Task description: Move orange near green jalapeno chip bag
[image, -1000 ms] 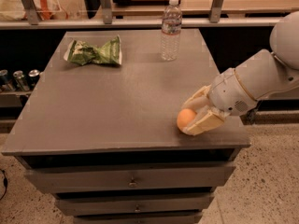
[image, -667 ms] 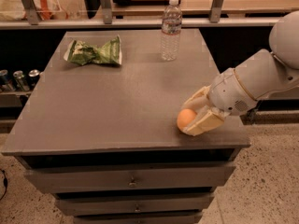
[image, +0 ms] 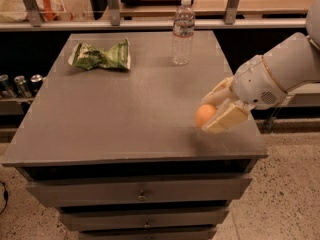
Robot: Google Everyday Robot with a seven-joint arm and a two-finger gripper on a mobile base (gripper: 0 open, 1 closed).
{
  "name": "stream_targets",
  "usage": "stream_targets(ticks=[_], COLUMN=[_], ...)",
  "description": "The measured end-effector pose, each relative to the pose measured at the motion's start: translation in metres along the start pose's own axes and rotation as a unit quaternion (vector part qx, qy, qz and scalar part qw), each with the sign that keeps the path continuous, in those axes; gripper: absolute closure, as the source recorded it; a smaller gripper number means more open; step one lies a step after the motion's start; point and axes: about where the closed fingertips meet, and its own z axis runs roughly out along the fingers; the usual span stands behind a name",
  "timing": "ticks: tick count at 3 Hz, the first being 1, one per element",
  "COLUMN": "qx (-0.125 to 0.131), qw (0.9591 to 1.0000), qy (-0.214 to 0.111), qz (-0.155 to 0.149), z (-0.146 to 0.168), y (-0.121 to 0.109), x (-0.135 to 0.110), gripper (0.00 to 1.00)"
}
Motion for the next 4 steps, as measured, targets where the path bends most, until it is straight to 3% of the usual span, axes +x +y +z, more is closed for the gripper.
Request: stream_targets(ticks=[1,2,3,4], qx=[0.000,0.001,0.016,0.041], qw=[1.0000,0.9999,0.9993,0.9962], qy=[0.000,-0.007,-0.032,-0.076], qz=[0.000,0.007,0.001,0.005], z=[0.000,0.013,0.028,0.045], y=[0.000,-0.005,-0.013,-0.020], x=[0.000,-0.019,-0.069,-0.114], gripper=[1.00,1.00,1.00,1.00])
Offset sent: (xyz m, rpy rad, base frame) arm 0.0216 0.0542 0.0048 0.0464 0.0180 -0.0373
